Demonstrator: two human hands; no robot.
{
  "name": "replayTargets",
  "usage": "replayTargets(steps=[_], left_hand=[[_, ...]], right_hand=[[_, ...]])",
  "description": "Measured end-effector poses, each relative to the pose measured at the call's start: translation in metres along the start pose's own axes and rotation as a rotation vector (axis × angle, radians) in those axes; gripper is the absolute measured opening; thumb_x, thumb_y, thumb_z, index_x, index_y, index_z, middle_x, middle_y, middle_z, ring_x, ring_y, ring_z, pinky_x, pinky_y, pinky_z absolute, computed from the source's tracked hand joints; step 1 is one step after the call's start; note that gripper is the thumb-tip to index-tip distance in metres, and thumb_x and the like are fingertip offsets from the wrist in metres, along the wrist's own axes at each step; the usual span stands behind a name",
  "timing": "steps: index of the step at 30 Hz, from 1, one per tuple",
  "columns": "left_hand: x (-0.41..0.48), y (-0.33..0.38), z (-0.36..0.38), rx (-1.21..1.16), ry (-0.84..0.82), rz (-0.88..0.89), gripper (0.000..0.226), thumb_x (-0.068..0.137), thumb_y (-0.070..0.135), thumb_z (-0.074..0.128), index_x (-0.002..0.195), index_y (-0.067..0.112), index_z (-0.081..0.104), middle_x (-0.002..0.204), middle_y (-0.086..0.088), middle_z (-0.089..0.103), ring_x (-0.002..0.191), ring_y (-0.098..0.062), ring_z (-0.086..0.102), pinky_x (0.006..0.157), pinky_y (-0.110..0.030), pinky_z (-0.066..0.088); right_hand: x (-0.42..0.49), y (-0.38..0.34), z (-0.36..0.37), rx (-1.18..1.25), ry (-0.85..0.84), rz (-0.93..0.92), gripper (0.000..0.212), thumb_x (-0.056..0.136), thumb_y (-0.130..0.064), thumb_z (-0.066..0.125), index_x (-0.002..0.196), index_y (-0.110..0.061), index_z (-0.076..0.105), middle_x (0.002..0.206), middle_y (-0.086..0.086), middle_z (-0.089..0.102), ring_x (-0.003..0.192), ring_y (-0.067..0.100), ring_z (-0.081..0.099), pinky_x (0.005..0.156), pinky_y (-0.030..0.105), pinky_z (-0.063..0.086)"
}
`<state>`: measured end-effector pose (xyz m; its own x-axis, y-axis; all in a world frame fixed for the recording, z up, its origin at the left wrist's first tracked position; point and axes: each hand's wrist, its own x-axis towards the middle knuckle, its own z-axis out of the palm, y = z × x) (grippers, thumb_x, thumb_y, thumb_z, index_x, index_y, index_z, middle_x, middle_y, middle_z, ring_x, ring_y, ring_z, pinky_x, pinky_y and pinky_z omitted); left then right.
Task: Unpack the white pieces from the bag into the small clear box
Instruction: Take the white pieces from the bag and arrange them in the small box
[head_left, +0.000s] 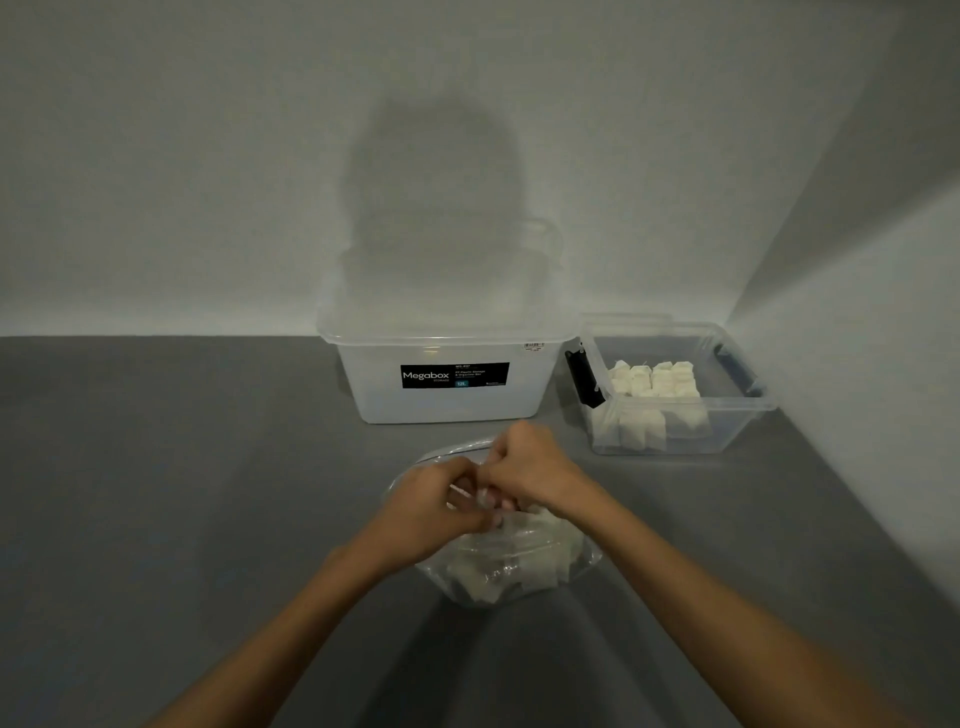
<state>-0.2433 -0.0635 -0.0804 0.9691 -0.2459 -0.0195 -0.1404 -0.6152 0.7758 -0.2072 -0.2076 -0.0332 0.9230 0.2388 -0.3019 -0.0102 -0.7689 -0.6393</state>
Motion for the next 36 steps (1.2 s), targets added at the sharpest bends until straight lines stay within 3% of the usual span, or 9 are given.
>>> replayTargets(steps=[4, 6, 10, 14, 17, 22, 26, 29, 36], left_hand=[[-0.003, -0.004, -0.009, -0.020, 0.196, -0.007, 0.011, 0.083, 0.016, 0.071, 0.095, 0.013, 0.070, 0.069, 0.013, 0.065, 0.066, 0.010, 0.060, 0.061, -0.003, 0.041], [-0.003, -0.012, -0.019, -0.031, 0.234, -0.064, 0.010, 0.082, 0.010, 0.071, 0.091, 0.013, 0.070, 0.066, 0.010, 0.066, 0.059, 0.007, 0.060, 0.061, -0.005, 0.043], [-0.006, -0.026, -0.034, -0.202, 0.204, -0.183, 0.006, 0.085, 0.009, 0.068, 0.091, 0.008, 0.067, 0.066, -0.003, 0.070, 0.063, -0.009, 0.063, 0.067, -0.029, 0.055], [-0.009, -0.028, -0.037, -0.326, 0.150, -0.212, 0.011, 0.091, 0.015, 0.062, 0.092, 0.006, 0.068, 0.066, -0.001, 0.068, 0.064, -0.006, 0.059, 0.061, -0.018, 0.052], [-0.008, -0.027, -0.038, -0.359, 0.131, -0.233, 0.019, 0.093, 0.016, 0.059, 0.091, -0.001, 0.067, 0.074, -0.009, 0.064, 0.069, -0.010, 0.057, 0.064, -0.020, 0.050], [-0.008, -0.025, -0.041, -0.375, 0.130, -0.224, 0.018, 0.093, 0.017, 0.060, 0.089, 0.002, 0.069, 0.077, -0.008, 0.066, 0.072, -0.011, 0.059, 0.067, -0.023, 0.051], [-0.009, -0.021, -0.042, -0.331, 0.130, -0.205, 0.011, 0.091, 0.015, 0.062, 0.086, 0.009, 0.070, 0.076, -0.011, 0.067, 0.071, -0.010, 0.059, 0.063, -0.020, 0.051], [-0.009, -0.019, -0.043, -0.340, 0.192, -0.200, 0.010, 0.088, 0.012, 0.066, 0.096, 0.007, 0.068, 0.082, -0.020, 0.070, 0.069, -0.016, 0.061, 0.061, -0.021, 0.052], [-0.005, -0.005, -0.055, -0.399, 0.241, -0.141, 0.026, 0.087, 0.003, 0.064, 0.108, 0.012, 0.053, 0.075, -0.022, 0.067, 0.063, -0.022, 0.063, 0.064, -0.036, 0.054]], right_hand=[[0.000, -0.004, -0.002, 0.242, -0.027, 0.011, 0.023, 0.088, -0.017, 0.066, 0.069, -0.003, 0.068, 0.050, 0.002, 0.061, 0.037, 0.007, 0.050, 0.041, 0.019, 0.043], [0.003, -0.002, 0.001, 0.122, -0.017, 0.012, 0.026, 0.089, -0.018, 0.062, 0.065, -0.008, 0.066, 0.050, 0.002, 0.062, 0.038, 0.010, 0.054, 0.048, 0.023, 0.051], [0.004, 0.004, 0.026, -0.299, -0.103, -0.042, 0.009, 0.087, -0.005, 0.060, 0.081, -0.004, 0.066, 0.071, 0.004, 0.066, 0.062, 0.016, 0.065, 0.056, 0.024, 0.052], [0.009, 0.009, 0.058, -0.442, -0.116, -0.099, 0.020, 0.090, -0.008, 0.057, 0.110, -0.003, 0.059, 0.106, 0.011, 0.057, 0.099, 0.032, 0.062, 0.084, 0.038, 0.052], [0.015, 0.010, 0.069, -0.513, -0.064, -0.079, 0.026, 0.089, -0.012, 0.061, 0.114, -0.005, 0.060, 0.112, 0.012, 0.063, 0.105, 0.030, 0.061, 0.088, 0.037, 0.049], [0.022, 0.020, 0.074, -0.483, -0.069, -0.048, 0.024, 0.086, -0.010, 0.064, 0.111, -0.007, 0.063, 0.111, 0.011, 0.065, 0.102, 0.028, 0.062, 0.089, 0.037, 0.051], [0.023, 0.021, 0.062, -0.466, -0.075, -0.092, 0.007, 0.086, -0.010, 0.062, 0.093, -0.010, 0.060, 0.106, 0.012, 0.063, 0.094, 0.028, 0.063, 0.075, 0.035, 0.050], [0.015, 0.020, 0.051, -0.424, -0.055, -0.174, 0.017, 0.082, -0.003, 0.058, 0.082, -0.018, 0.052, 0.101, 0.008, 0.058, 0.087, 0.025, 0.059, 0.066, 0.030, 0.044], [-0.012, 0.007, 0.000, 0.024, 0.024, -0.240, 0.030, 0.080, -0.009, 0.069, 0.105, -0.025, 0.069, 0.077, -0.003, 0.069, 0.059, 0.001, 0.058, 0.052, 0.014, 0.044]])
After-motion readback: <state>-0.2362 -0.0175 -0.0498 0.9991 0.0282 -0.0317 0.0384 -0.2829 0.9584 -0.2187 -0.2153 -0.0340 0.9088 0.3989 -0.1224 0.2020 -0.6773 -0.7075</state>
